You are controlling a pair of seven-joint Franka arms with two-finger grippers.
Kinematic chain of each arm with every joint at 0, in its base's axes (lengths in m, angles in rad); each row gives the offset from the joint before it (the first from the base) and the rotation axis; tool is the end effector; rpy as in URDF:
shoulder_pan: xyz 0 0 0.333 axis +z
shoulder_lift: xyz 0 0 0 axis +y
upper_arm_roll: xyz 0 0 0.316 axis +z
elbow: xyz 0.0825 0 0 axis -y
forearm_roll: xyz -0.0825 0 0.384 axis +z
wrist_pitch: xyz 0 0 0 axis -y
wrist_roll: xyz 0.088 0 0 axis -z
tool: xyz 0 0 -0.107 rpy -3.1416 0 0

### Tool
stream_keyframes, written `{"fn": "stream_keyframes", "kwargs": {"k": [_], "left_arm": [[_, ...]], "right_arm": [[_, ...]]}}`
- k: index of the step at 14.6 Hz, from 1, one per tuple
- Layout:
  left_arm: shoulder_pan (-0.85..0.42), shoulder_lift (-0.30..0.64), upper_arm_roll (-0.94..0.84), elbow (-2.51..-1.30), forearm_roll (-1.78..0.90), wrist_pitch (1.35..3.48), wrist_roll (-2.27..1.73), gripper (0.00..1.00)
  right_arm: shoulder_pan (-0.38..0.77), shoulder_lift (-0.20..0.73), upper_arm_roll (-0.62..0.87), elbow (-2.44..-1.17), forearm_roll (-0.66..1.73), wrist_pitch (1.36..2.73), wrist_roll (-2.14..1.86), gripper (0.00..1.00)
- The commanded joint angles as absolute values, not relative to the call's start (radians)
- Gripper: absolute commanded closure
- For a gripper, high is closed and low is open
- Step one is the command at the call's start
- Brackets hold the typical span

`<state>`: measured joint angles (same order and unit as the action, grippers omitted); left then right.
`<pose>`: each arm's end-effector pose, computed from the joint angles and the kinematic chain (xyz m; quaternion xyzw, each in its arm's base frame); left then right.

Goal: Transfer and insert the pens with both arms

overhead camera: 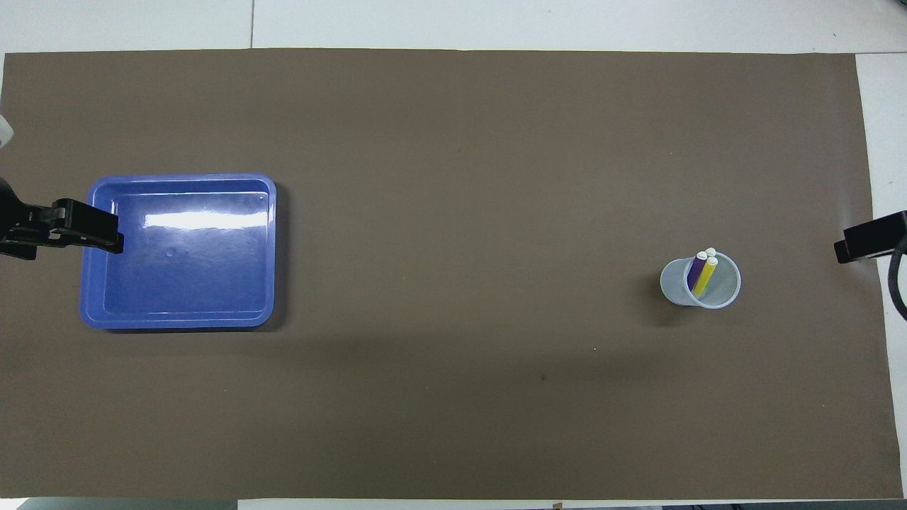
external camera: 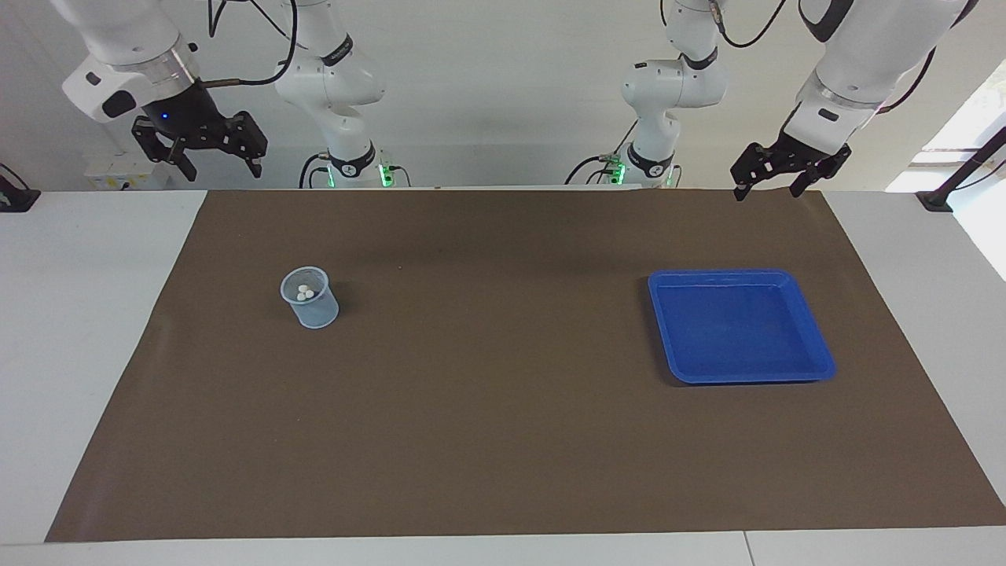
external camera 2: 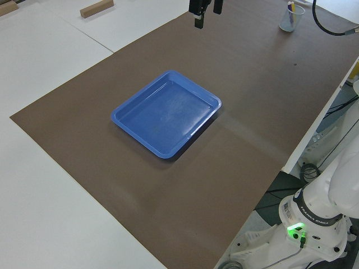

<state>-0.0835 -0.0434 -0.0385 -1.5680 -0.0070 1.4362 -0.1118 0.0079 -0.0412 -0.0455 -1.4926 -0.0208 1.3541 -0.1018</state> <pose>0.5226 -0.0654 0.6381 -0.9990 0.0054 0.0442 0.0025 0.5176 -0.0226 0.6647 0.9983 0.0304 -0.0492 0.0059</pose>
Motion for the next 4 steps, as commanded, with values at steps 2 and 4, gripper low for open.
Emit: {"fn": "stream_keyframes", "kwargs": {"k": [2, 4], "left_arm": [[-0.067, -0.072, -0.044, -1.600, -0.014, 1.448, -0.112, 0.00], [-0.066, -0.072, -0.044, -1.600, -0.014, 1.450, -0.112, 0.00]], "right_arm": [[0.000, -0.044, -0.044, -1.491, -0.009, 1.358, -0.092, 0.00], [0.002, -0.044, -0.043, -1.488, -0.011, 1.358, -0.094, 0.00]]}}
